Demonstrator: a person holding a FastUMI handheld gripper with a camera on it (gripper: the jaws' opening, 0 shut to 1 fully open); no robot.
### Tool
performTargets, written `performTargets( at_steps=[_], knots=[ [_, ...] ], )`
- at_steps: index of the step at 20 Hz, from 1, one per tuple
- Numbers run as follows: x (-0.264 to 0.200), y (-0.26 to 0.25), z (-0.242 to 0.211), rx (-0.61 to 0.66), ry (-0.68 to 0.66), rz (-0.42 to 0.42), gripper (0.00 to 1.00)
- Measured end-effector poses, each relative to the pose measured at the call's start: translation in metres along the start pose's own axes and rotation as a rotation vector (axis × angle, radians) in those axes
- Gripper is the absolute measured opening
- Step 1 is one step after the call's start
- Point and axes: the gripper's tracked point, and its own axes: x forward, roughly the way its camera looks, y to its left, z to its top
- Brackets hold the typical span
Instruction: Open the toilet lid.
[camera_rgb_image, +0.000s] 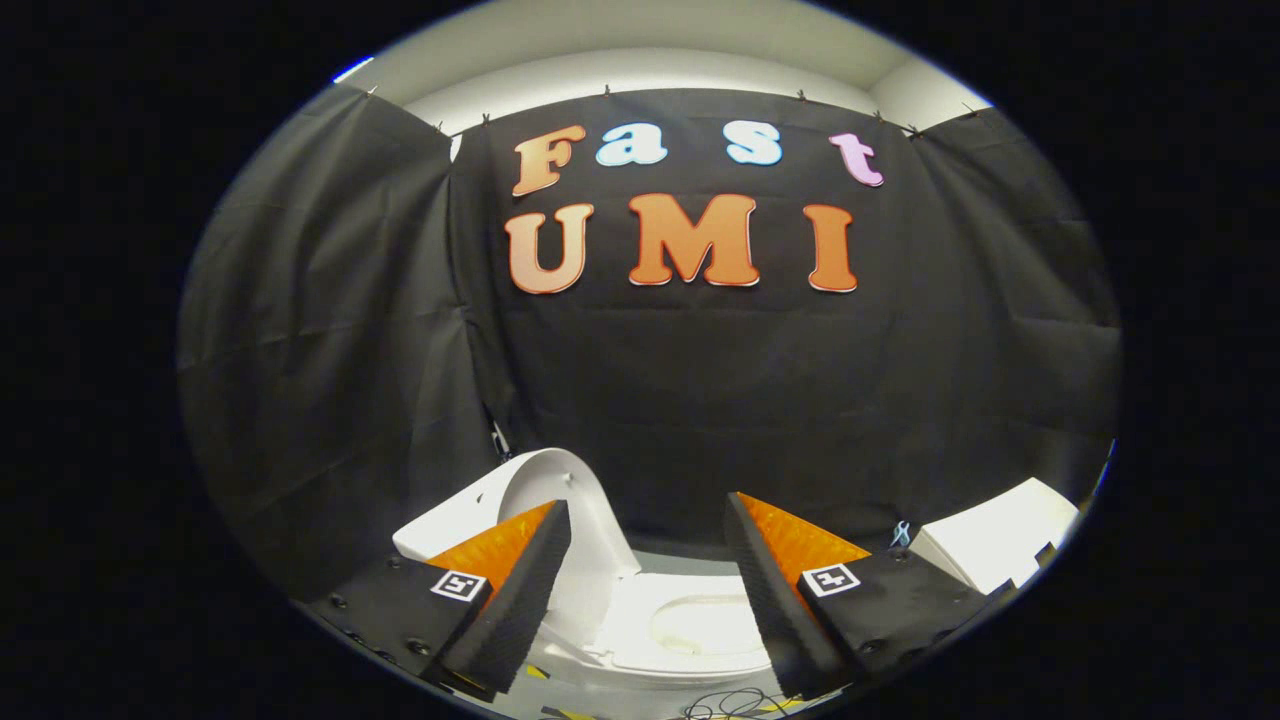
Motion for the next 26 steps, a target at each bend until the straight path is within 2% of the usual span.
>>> performTargets(
  at_steps=[10, 26],
  knots=[
    [-0.026, -0.075, 0.038, -0.007, -0.06, -0.085, 0.99],
    [-0.018, -0.072, 0.029, 0.021, -0.043, -0.074, 0.99]
  ],
)
